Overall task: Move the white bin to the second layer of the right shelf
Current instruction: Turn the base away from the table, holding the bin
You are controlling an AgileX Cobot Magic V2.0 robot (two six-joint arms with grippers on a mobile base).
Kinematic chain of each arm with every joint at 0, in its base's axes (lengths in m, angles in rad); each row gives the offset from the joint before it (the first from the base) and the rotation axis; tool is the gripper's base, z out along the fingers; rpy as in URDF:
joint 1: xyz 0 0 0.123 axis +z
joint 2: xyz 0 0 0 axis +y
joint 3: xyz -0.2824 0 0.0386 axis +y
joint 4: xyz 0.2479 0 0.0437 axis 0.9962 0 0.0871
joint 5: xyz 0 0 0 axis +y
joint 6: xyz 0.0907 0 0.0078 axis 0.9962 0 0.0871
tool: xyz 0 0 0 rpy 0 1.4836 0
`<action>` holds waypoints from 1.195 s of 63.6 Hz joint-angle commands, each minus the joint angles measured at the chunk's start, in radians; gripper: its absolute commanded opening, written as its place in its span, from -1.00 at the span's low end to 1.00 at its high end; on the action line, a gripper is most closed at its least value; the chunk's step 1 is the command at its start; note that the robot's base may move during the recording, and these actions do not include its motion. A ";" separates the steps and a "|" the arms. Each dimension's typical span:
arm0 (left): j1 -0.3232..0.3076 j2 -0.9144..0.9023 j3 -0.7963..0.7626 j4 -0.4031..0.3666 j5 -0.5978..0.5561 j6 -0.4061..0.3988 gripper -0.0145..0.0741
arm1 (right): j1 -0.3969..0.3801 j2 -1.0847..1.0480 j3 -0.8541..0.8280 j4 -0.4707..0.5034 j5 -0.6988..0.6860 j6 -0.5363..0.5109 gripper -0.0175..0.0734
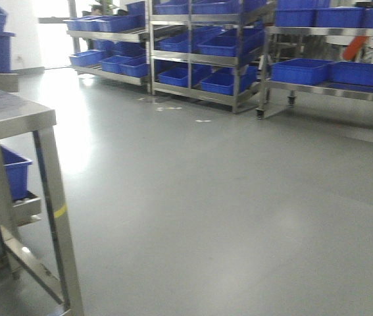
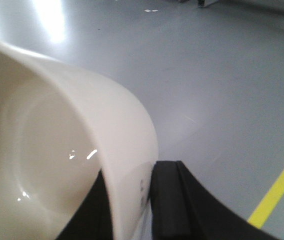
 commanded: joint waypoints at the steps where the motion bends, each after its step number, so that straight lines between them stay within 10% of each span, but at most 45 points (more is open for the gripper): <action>1: -0.003 -0.013 0.033 -0.005 -0.087 -0.007 -0.48 | -0.006 0.002 -0.029 -0.005 -0.108 -0.004 -0.49; 76: -0.003 -0.013 0.033 -0.005 -0.087 -0.007 -0.48 | -0.006 0.002 -0.029 -0.005 -0.108 -0.004 -0.49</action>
